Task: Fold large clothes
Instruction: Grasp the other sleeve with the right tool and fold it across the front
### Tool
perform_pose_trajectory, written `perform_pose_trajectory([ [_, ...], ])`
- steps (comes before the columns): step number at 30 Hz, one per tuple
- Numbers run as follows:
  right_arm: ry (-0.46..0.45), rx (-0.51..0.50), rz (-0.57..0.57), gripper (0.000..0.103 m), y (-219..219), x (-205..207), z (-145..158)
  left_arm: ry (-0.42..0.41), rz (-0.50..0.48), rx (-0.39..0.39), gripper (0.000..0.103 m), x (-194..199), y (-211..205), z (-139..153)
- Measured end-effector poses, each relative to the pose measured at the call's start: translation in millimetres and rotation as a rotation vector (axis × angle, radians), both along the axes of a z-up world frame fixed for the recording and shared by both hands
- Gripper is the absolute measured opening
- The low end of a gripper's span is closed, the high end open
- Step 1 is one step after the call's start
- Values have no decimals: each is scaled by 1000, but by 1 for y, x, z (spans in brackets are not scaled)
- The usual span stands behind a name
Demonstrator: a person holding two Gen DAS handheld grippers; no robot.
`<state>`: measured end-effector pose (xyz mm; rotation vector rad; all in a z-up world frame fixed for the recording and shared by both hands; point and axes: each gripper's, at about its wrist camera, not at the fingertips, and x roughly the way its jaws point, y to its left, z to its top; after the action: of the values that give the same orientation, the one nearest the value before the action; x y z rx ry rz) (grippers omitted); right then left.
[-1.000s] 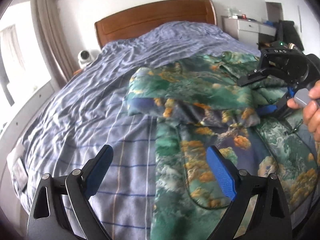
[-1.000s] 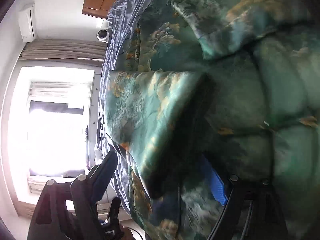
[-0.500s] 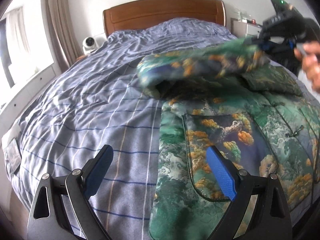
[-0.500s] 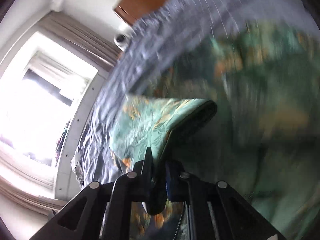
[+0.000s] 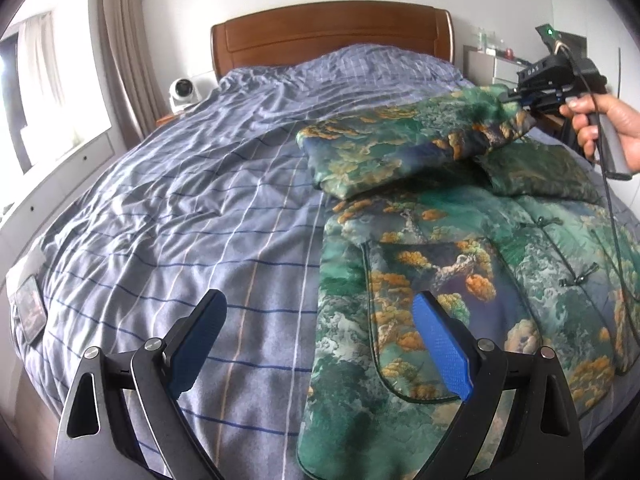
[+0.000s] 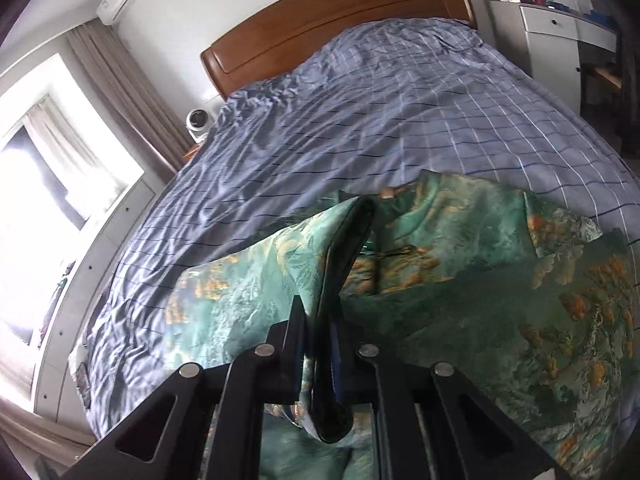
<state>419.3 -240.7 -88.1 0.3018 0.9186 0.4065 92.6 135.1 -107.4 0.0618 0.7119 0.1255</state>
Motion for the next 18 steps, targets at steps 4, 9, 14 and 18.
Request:
perform_pose_trajectory([
  [4,-1,-24,-9,10,-4,0,-14,5,0,1,95,-1,0,-1],
  [9,59,-112,-6,10,-6,13,-46,14,-6,0,95,-2,-2,-3],
  [14,117,-172,16,11,-7,18,-79,29,-18,22,95,-3,-6,-7],
  [18,86,-202,37,49,-9,16,-81,53,-27,12,95,0,-7,-9],
])
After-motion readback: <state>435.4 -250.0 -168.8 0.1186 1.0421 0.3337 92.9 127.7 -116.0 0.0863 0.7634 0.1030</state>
